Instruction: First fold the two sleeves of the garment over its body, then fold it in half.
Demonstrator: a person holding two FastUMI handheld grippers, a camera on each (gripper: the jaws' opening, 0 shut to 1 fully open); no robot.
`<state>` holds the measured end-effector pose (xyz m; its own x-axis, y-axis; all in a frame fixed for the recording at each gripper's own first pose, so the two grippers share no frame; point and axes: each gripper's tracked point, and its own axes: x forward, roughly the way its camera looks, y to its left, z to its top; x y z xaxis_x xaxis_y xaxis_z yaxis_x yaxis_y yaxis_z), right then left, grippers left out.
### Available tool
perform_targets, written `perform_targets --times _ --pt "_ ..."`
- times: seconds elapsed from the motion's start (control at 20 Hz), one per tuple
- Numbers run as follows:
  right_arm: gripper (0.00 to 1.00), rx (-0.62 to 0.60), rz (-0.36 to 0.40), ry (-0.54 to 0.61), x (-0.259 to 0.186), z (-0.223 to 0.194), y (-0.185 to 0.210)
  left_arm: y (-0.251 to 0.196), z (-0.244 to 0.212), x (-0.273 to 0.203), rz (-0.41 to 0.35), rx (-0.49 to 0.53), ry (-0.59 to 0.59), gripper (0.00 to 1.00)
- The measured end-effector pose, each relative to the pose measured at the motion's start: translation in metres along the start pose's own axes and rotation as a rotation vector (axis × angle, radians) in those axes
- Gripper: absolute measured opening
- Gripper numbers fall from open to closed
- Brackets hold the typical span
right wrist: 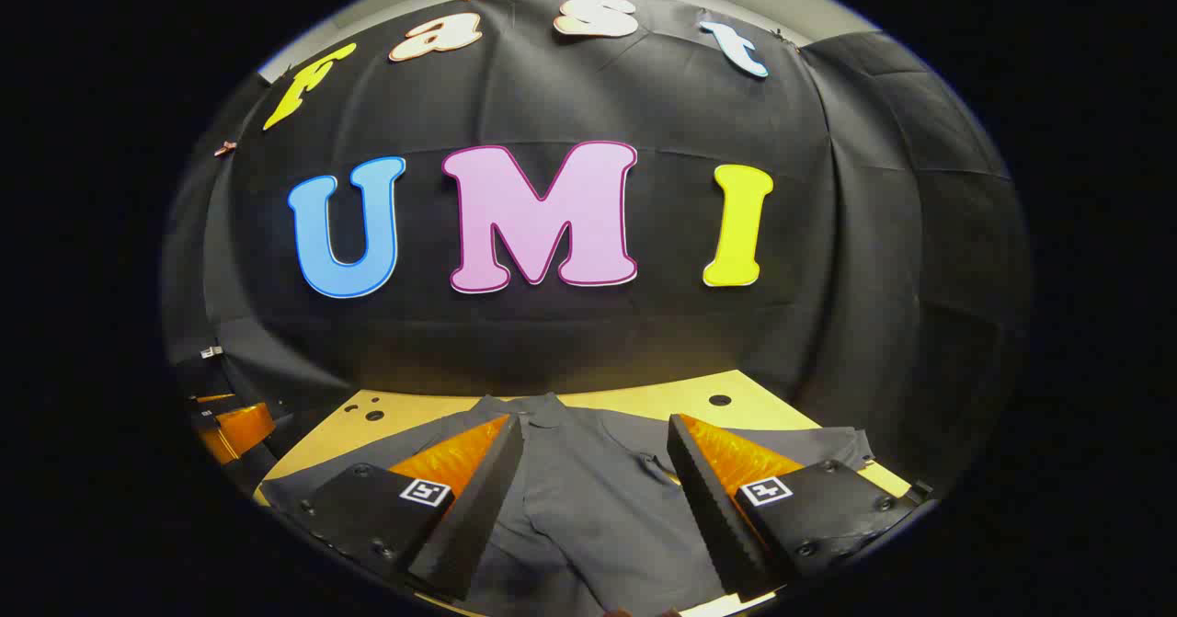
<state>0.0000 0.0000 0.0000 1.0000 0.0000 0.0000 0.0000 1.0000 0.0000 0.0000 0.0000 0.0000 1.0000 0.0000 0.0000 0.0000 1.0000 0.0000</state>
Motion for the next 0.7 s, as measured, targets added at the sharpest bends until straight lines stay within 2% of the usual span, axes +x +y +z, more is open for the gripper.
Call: perform_targets --times 0.15,0.5,0.7 --pt "0.98 0.014 -0.019 0.004 0.007 -0.002 -0.016 -0.014 -0.003 0.006 -0.014 0.013 0.008 0.96" --pt "0.98 0.038 -0.068 0.03 0.023 -0.012 -0.052 -0.03 -0.006 0.02 0.007 0.038 0.013 0.96" --pt "0.99 0.029 -0.052 0.045 0.034 -0.015 -0.059 -0.04 -0.01 0.023 0.012 0.038 0.018 0.96"
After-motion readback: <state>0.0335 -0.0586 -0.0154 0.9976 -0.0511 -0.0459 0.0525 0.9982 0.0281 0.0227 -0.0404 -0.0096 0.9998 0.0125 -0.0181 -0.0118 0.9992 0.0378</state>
